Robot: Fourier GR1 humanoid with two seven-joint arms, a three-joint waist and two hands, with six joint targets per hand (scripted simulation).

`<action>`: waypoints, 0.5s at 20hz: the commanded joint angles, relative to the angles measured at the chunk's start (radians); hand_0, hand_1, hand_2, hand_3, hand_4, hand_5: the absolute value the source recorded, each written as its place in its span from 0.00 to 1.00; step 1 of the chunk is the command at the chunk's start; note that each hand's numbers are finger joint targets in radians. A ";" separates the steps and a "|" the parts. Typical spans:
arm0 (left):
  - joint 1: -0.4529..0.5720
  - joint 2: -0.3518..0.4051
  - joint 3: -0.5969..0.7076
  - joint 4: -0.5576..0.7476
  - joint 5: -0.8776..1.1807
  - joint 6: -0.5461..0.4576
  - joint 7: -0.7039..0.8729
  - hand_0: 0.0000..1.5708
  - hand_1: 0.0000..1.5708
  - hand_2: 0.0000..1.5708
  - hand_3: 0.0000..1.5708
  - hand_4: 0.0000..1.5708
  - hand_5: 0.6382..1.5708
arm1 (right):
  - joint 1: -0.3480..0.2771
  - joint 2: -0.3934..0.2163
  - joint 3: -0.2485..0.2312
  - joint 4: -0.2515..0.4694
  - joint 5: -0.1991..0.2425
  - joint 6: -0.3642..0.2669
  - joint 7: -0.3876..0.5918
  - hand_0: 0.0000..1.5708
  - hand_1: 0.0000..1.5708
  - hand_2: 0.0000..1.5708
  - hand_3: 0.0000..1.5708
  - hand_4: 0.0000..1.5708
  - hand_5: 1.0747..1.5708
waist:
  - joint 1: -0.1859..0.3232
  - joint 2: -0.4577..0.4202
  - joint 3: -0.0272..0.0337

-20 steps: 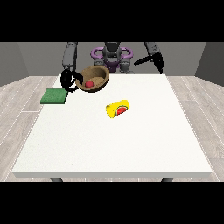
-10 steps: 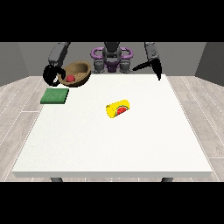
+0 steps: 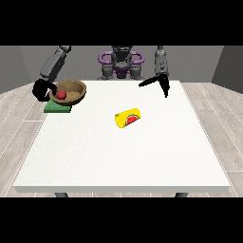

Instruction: Pick the cup and pour the ball into the bowl, then pick the bowl and place it on the pad

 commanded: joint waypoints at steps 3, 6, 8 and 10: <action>0.026 -0.043 -0.067 -0.147 -0.053 0.054 0.025 0.00 0.00 0.00 0.00 0.00 0.99 | 0.036 -0.126 -0.040 0.076 0.013 0.072 -0.143 1.00 1.00 1.00 0.50 0.65 0.99 | 0.030 0.097 0.0008; 0.025 0.006 -0.053 -0.237 -0.027 0.006 0.043 0.00 0.00 0.00 0.00 0.00 0.99 | 0.017 -0.207 -0.063 0.114 0.010 0.130 -0.179 1.00 1.00 1.00 0.00 0.67 0.99 | 0.043 0.177 0.0016; 0.014 0.010 -0.047 -0.254 -0.027 0.008 0.076 0.00 0.00 0.00 0.00 0.00 0.99 | 0.004 -0.162 -0.054 0.118 0.021 0.096 -0.219 1.00 1.00 1.00 0.00 0.66 1.00 | 0.034 0.163 0.0007; 0.028 -0.022 -0.106 -0.331 -0.084 0.041 0.139 0.00 0.00 0.00 0.00 0.00 0.99 | -0.036 -0.234 -0.059 0.148 0.028 0.102 -0.172 1.00 1.00 1.00 0.00 0.66 1.00 | 0.040 0.171 0.0019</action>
